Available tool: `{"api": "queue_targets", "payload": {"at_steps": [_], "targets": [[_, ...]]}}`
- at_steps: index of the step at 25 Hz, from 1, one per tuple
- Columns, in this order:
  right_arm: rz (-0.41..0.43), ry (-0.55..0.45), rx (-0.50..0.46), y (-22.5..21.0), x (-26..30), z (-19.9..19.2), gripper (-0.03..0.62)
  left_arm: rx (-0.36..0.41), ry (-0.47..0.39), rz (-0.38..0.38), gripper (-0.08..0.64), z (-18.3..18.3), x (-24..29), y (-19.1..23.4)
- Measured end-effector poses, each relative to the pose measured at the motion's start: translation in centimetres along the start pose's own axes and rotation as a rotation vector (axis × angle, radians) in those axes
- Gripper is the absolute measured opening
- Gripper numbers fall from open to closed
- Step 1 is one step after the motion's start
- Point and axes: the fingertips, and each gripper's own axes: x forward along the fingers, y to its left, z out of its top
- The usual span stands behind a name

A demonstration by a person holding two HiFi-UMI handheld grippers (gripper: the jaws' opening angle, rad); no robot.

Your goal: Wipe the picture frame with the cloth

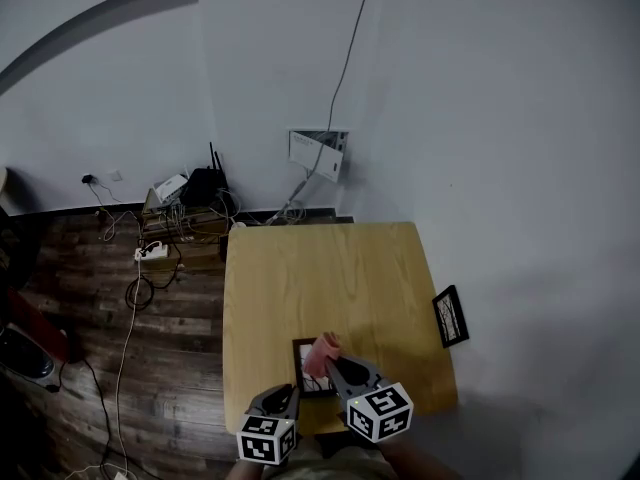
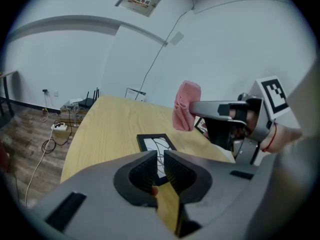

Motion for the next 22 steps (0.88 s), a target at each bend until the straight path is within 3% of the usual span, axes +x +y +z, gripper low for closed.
{"api": "queue_targets", "payload": {"at_steps": [3,12,22], "targets": [[0.0,0.054,0.012,-0.4,1.6,-1.7,0.015,-0.024,0.046,-0.034,0.094,-0.9,0.8,0.0],[0.015,0.217,0.001,-0.7,5.6,-5.9,0.015,-0.09,0.174,-0.042,0.097,-4.2,3.1,0.8],[-0.001,0.353,-0.107,-1.7,9.0,-9.1,0.015,-0.086,0.25,-0.026,0.097,-5.6,4.8,1.0]]}}
